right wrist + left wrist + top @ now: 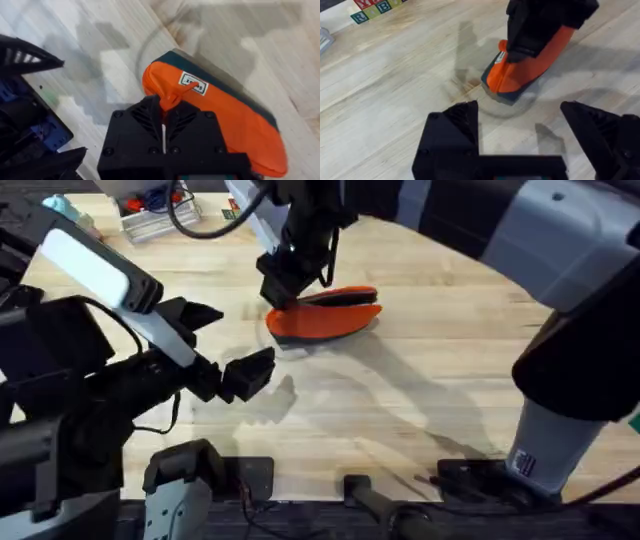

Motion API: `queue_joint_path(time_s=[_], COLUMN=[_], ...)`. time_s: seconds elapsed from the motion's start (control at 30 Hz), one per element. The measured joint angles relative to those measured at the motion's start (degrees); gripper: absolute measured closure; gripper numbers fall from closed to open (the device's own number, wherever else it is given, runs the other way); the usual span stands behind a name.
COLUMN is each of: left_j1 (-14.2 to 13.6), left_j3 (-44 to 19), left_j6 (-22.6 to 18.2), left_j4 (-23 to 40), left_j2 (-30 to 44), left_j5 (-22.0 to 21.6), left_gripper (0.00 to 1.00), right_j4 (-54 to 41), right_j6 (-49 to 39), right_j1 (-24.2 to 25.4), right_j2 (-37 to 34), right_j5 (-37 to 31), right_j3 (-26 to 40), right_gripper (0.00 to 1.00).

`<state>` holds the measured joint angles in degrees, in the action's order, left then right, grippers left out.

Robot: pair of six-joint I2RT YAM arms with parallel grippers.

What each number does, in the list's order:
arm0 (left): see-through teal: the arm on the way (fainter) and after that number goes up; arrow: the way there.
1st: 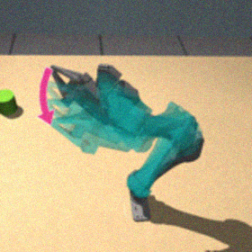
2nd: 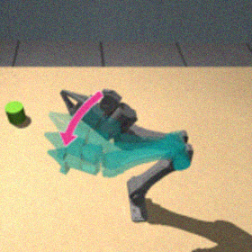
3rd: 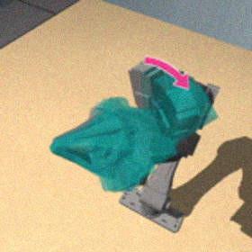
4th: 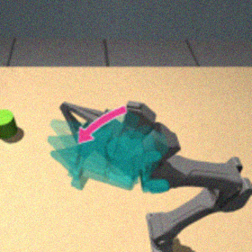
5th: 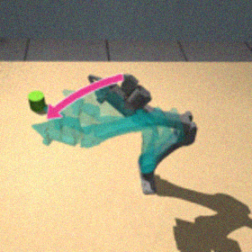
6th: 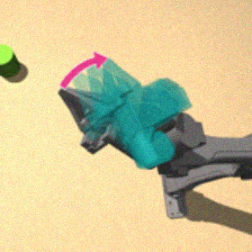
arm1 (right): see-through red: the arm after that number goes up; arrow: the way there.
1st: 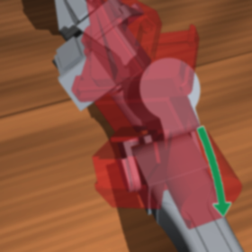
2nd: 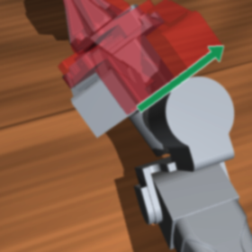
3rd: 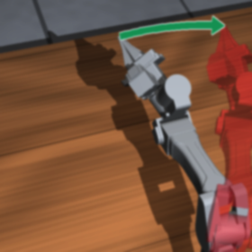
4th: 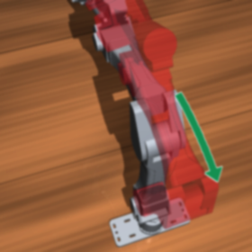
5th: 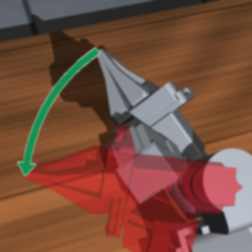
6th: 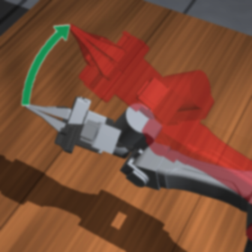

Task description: Unzip the bag, pick up the pens from the table one at a time and place them inside, then zip the bag closed.

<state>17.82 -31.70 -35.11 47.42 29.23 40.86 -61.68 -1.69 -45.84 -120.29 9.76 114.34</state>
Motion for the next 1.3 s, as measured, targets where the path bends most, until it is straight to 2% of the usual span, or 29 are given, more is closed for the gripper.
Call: queue_joint_path(time_s=[0.23,0.43,0.63,0.9,1.03,1.13,1.3], left_j1=[0.0,0.0,0.0,0.0,0.0,0.0,0.0], left_j3=[0.0,0.1,3.2,8.2,9.2,9.2,9.2], left_j6=[-0.5,-5.5,-9.5,-10.8,-11.0,-11.1,-11.5], left_j4=[0.2,3.0,1.3,-9.4,-13.6,-17.1,-26.6], left_j2=[0.0,0.0,0.0,0.0,1.2,5.4,16.0], left_j5=[0.0,-1.3,-2.6,-2.9,-1.2,1.2,7.3], left_gripper=[0.007,0.007,0.008,0.009,0.01,0.01,0.01], right_j4=[-1.3,-1.6,-1.5,-1.5,-1.6,-1.6,-1.6], right_j6=[0.0,0.0,0.0,0.0,0.0,0.0,0.0], right_j1=[0.0,0.2,0.7,0.8,0.8,0.8,0.8], right_j2=[0.0,0.0,0.0,0.0,0.0,0.0,0.0], right_j5=[-0.1,-0.1,0.1,0.1,0.1,0.1,0.1], right_j3=[3.0,3.1,3.2,3.3,3.3,3.3,3.3], right_gripper=[0.97,0.97,0.97,0.97,0.97,0.97,0.97])
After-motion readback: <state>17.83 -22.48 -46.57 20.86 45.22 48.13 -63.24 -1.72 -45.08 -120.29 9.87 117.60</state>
